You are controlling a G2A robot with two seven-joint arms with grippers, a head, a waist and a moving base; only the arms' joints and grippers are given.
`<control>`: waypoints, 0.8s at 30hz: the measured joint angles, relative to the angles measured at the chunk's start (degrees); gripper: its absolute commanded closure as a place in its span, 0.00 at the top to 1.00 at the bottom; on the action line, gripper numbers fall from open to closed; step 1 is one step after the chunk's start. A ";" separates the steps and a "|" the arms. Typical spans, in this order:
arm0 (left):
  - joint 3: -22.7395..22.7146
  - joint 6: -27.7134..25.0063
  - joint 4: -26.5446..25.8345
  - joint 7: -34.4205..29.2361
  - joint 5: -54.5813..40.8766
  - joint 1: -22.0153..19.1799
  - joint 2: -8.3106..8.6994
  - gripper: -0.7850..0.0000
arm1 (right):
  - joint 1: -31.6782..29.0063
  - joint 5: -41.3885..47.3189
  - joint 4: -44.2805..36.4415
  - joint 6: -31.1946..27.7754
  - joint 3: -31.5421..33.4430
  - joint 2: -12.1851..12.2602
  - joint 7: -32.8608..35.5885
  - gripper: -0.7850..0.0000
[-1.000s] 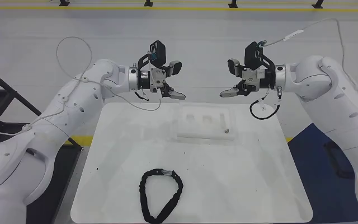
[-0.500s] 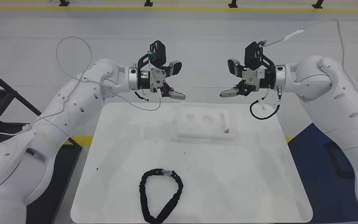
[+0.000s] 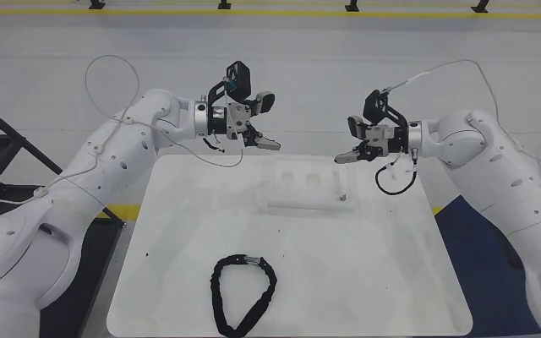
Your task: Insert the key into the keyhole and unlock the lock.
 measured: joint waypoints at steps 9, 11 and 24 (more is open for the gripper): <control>0.00 0.00 0.00 0.00 0.00 0.00 0.00 1.00 | -0.34 3.08 6.46 5.54 -4.15 -3.22 6.40 1.00; 0.00 0.00 0.00 0.00 0.00 0.00 0.00 1.00 | -0.19 3.39 7.53 7.07 -4.83 -3.89 7.92 1.00; 0.00 0.00 0.00 0.00 0.00 0.00 0.00 1.00 | -1.10 3.15 13.83 28.49 -8.35 -8.87 14.83 1.00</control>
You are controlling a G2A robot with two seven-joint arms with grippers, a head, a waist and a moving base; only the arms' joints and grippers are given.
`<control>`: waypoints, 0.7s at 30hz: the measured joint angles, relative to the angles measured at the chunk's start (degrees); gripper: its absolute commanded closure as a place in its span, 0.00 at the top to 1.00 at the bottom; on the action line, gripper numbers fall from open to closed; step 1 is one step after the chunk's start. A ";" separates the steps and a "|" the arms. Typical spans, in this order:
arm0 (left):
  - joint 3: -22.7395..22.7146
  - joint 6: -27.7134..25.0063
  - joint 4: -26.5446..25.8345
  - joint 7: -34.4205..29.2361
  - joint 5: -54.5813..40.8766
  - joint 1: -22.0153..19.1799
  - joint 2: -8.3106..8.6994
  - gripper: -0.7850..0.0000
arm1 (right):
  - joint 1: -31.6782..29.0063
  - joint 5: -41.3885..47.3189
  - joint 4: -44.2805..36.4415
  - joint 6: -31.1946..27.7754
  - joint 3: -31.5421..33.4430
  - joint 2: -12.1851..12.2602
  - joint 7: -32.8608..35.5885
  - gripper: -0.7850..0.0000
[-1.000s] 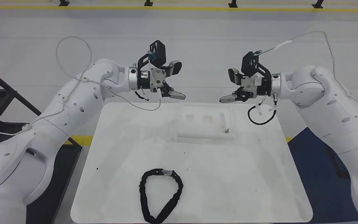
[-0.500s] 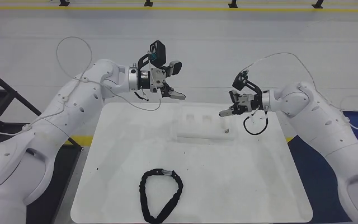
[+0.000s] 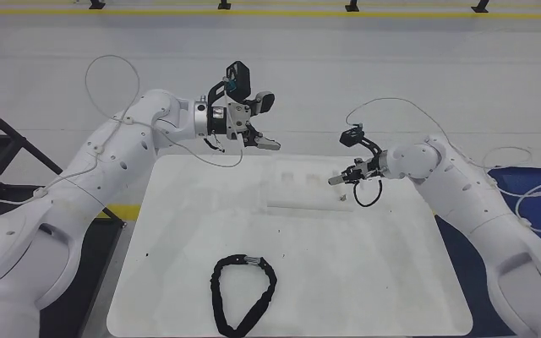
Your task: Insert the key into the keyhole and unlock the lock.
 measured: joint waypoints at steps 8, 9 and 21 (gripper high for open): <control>0.00 0.00 0.00 0.00 0.00 0.00 0.00 1.00 | -1.15 0.58 3.29 11.15 -0.60 -2.73 1.27 1.00; 0.00 0.00 0.00 0.00 0.00 0.00 0.00 1.00 | -1.33 0.82 3.58 12.47 -0.64 -3.11 1.80 1.00; 0.00 0.00 0.00 0.00 0.00 0.00 0.00 1.00 | -1.87 3.68 4.65 13.36 -0.18 -4.22 4.84 1.00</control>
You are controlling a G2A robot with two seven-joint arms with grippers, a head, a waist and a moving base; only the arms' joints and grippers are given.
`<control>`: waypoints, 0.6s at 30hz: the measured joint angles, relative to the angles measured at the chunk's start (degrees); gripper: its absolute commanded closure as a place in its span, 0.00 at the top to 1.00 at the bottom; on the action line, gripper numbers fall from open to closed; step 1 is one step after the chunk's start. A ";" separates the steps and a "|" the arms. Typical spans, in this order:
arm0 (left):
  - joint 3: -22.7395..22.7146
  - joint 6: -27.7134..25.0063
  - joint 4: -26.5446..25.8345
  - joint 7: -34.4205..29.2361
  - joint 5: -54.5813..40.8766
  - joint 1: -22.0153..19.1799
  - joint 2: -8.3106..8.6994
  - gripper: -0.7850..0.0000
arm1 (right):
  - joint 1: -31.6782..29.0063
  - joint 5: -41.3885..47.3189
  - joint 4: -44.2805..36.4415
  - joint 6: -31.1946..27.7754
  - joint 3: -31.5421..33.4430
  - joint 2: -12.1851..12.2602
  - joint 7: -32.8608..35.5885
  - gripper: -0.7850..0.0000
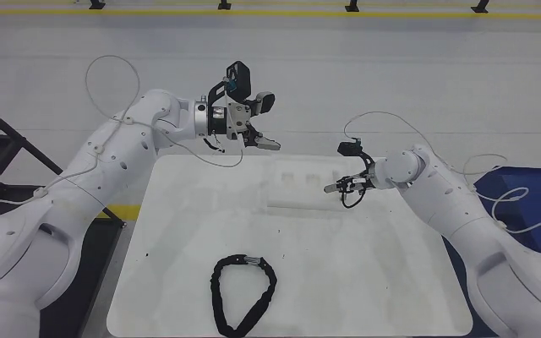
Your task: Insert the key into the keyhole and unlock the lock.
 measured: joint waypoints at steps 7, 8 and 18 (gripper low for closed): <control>0.00 0.00 0.00 0.00 0.00 0.00 0.00 1.00 | -0.34 -0.98 -0.55 1.14 -0.22 -0.02 -0.50 1.00; 0.00 0.00 0.00 0.00 0.00 0.00 0.00 1.00 | -0.47 -2.16 -1.50 2.50 -0.42 -0.05 -0.87 1.00; 0.00 0.00 0.00 0.00 0.00 0.00 0.00 1.00 | -3.51 -8.51 -12.06 17.72 1.05 1.44 0.39 1.00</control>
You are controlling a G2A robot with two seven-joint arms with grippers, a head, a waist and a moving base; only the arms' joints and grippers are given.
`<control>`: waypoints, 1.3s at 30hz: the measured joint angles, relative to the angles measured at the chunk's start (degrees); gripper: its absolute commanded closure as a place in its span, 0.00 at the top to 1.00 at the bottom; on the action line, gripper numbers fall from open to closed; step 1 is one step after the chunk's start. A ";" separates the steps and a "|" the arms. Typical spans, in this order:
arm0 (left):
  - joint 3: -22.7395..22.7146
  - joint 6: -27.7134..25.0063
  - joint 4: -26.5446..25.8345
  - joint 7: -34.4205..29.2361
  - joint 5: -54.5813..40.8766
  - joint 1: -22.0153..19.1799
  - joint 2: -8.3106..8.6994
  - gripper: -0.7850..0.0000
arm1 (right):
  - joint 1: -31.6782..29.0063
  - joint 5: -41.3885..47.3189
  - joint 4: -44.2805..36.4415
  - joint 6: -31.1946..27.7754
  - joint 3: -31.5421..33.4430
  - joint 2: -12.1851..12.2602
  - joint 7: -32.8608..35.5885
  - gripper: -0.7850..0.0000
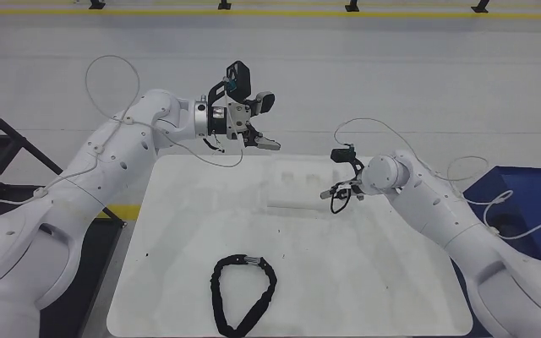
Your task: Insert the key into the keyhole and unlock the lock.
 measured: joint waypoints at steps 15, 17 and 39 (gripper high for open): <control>0.00 0.00 0.00 0.00 0.00 0.00 0.00 1.00 | -4.34 -2.94 -4.91 9.60 3.63 1.05 -1.19 0.50; 0.00 0.00 0.00 0.00 0.00 0.00 0.00 1.00 | -4.59 -3.33 -4.95 10.01 3.87 0.99 -1.26 0.48; 0.00 0.00 0.00 0.00 0.00 0.00 0.00 1.00 | -4.30 -3.70 3.16 10.75 5.06 -3.00 -3.87 0.18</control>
